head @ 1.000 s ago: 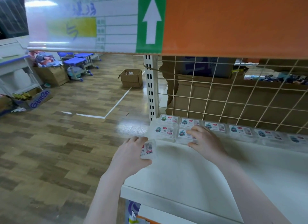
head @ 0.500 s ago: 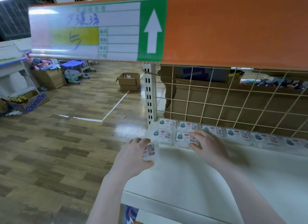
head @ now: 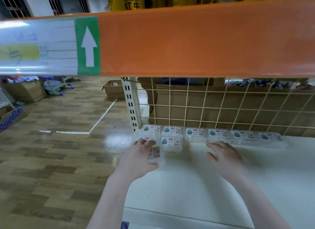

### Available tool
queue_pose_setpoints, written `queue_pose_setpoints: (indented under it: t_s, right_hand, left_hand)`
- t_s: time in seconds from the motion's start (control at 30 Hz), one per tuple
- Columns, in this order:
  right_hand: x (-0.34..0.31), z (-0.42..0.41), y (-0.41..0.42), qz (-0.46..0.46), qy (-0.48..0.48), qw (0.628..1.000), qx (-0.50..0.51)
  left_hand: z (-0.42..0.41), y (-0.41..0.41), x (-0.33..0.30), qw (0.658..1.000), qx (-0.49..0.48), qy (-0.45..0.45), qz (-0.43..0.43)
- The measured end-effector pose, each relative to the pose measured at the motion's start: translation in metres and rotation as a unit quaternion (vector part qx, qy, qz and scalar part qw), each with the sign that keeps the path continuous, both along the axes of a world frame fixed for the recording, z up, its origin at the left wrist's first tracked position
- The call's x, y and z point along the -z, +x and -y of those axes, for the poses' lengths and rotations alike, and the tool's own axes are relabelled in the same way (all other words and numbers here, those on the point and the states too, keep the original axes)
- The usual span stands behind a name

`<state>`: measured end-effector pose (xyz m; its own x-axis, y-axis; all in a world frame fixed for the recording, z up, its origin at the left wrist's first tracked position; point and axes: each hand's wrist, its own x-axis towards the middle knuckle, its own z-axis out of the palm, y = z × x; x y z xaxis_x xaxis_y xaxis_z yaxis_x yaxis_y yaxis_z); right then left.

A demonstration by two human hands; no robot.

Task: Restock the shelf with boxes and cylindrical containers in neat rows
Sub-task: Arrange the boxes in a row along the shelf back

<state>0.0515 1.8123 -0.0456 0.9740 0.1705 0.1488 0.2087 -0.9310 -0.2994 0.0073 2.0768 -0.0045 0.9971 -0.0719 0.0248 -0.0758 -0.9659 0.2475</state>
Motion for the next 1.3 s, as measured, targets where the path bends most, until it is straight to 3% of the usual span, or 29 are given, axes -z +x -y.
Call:
queue_pose_setpoints:
  t_s: [0.6, 0.93, 1.3]
  right_hand:
    - [0.006, 0.067, -0.025, 0.024, 0.000, 0.996, 0.088]
    - [0.009, 0.087, -0.029, 0.003, 0.016, 0.995, 0.095]
    - [0.011, 0.087, -0.029, -0.008, 0.024, 0.995, 0.099]
  left_hand:
    - [0.115, 0.060, -0.008, 0.992, 0.125, 0.020, -0.009]
    - [0.130, 0.072, 0.017, 0.993, 0.116, 0.024, -0.026]
    - [0.123, 0.070, 0.030, 0.993, 0.112, 0.021, 0.024]
